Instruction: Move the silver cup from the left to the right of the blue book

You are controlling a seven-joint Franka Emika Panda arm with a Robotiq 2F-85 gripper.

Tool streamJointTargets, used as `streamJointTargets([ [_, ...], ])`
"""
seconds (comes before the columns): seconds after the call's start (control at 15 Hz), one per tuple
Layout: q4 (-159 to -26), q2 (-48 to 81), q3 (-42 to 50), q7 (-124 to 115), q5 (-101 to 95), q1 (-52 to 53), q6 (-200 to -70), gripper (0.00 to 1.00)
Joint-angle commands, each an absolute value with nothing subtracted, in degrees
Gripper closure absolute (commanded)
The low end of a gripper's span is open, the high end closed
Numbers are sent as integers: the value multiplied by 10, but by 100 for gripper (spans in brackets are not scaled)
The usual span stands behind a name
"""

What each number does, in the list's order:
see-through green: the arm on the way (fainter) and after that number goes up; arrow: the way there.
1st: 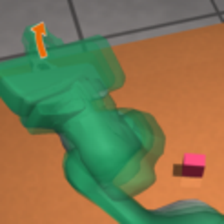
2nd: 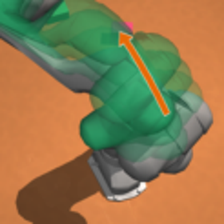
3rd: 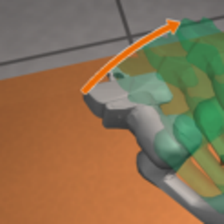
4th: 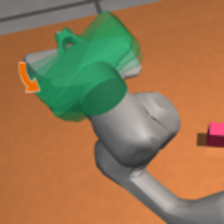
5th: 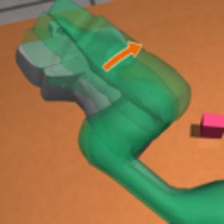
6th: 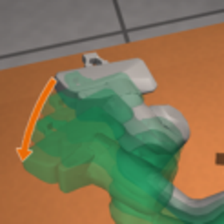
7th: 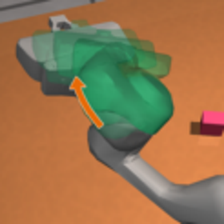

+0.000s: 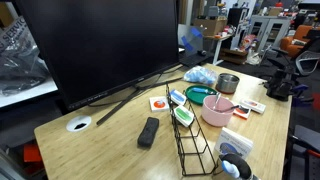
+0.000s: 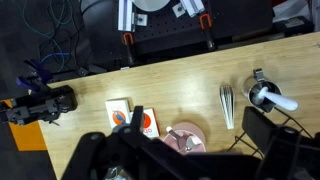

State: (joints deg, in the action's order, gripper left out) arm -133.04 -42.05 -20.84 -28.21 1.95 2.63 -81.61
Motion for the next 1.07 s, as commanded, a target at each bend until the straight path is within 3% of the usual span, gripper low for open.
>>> streamJointTargets([
  [0.0,-1329,-418,-204,-285,17,32,-815,0],
  [1.0,-1396,-366,-195,-156,77,130,-874,0],
])
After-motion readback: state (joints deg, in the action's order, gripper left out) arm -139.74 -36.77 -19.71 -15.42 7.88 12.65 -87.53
